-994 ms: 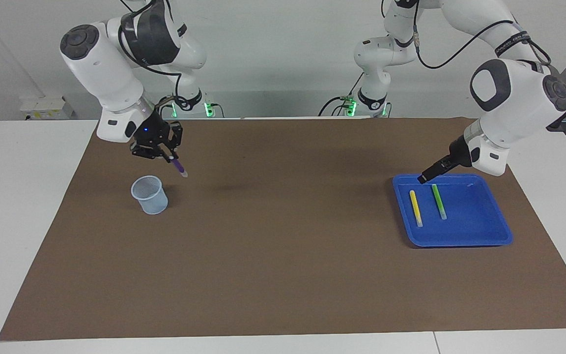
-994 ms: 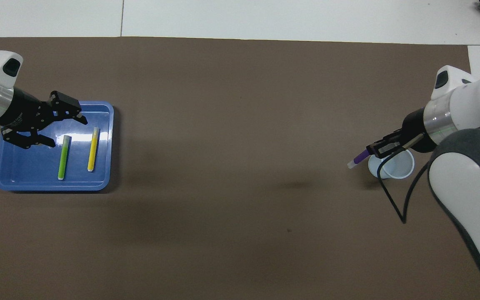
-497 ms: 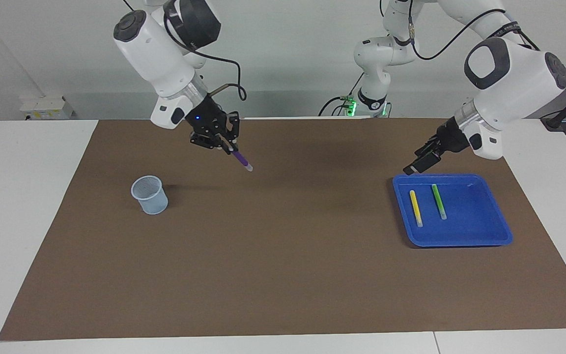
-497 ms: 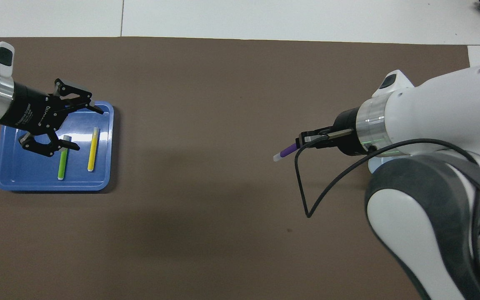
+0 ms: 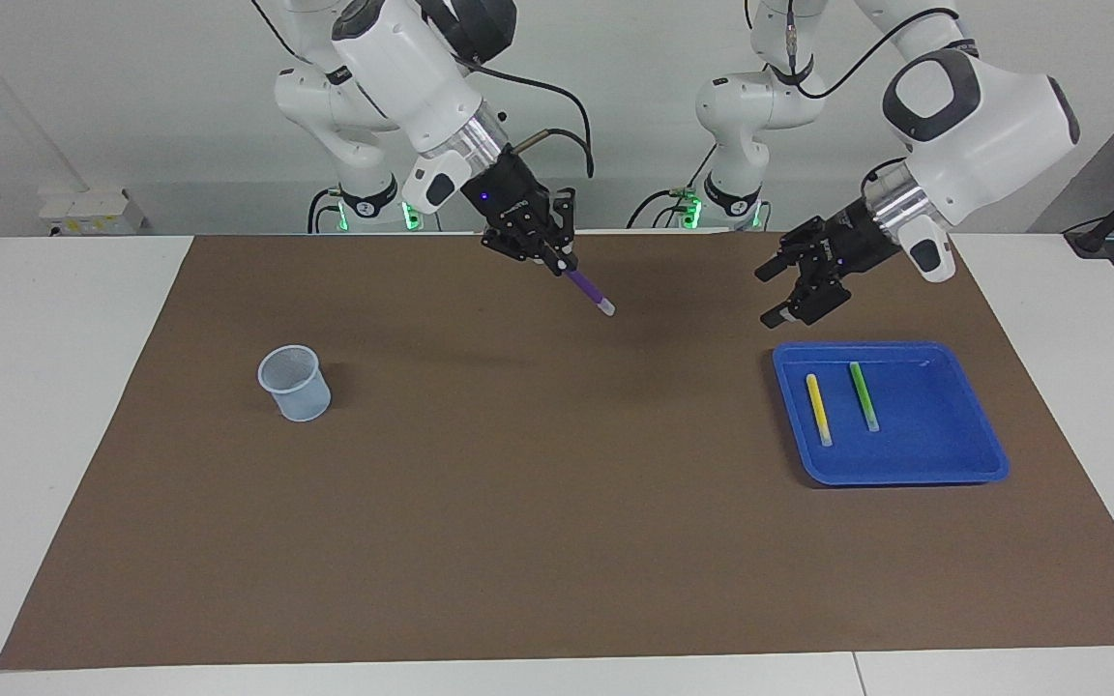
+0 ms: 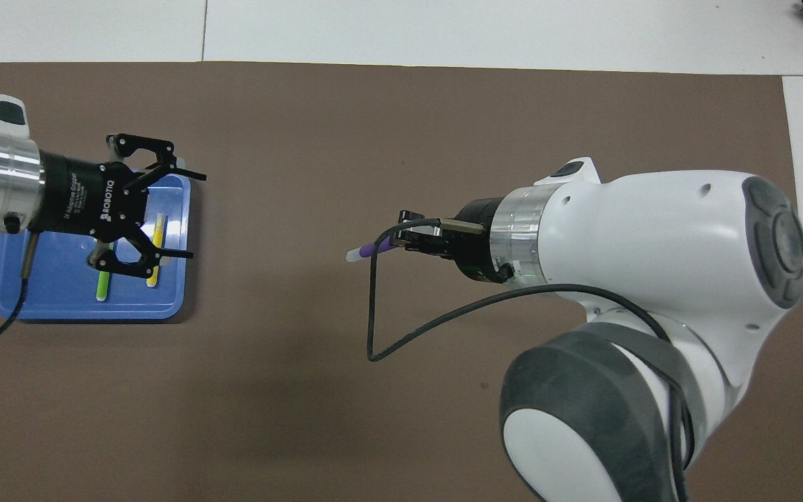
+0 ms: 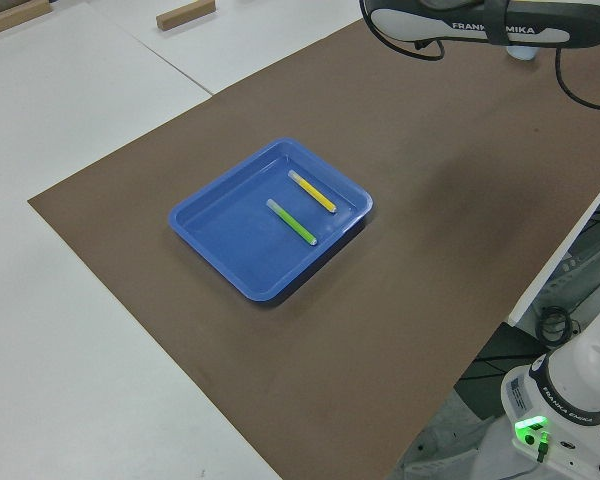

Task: Right arm passes pens to left for tray arrangement
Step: 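Bring the purple pen to the left gripper and close the left gripper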

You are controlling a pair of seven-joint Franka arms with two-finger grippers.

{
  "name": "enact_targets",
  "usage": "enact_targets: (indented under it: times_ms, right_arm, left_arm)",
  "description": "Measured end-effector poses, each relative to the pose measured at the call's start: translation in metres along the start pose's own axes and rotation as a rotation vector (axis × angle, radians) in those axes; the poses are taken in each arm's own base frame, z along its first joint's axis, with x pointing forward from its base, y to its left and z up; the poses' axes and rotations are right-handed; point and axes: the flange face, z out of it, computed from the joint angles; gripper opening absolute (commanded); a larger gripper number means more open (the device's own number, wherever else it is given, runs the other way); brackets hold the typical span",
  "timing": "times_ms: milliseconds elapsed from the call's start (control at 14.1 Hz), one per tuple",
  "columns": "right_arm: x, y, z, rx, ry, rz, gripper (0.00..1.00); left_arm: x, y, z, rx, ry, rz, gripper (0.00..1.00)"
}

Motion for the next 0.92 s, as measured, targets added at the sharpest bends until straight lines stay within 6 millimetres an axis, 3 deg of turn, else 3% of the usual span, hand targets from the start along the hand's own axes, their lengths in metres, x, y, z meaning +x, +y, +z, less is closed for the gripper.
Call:
enact_targets:
  times_ms: [213,426,710,923]
  right_arm:
    - [-0.017,-0.017,0.014,0.033,0.020,0.059,0.00]
    - [-0.037,-0.030,0.031,0.064,0.040,0.107,0.00]
    - [-0.039,-0.028,0.037,0.059,0.036,0.119,0.00]
    - [-0.045,-0.032,0.041,0.069,0.039,0.111,0.00]
  left_arm:
    - [-0.028,-0.012,0.024,-0.017,0.000,-0.082,0.97]
    - [-0.051,-0.014,0.033,-0.029,-0.004,-0.138,0.96]
    - [-0.086,-0.018,0.057,-0.052,-0.003,-0.161,0.96]
    - [-0.101,-0.029,0.079,-0.058,0.004,-0.152,0.95]
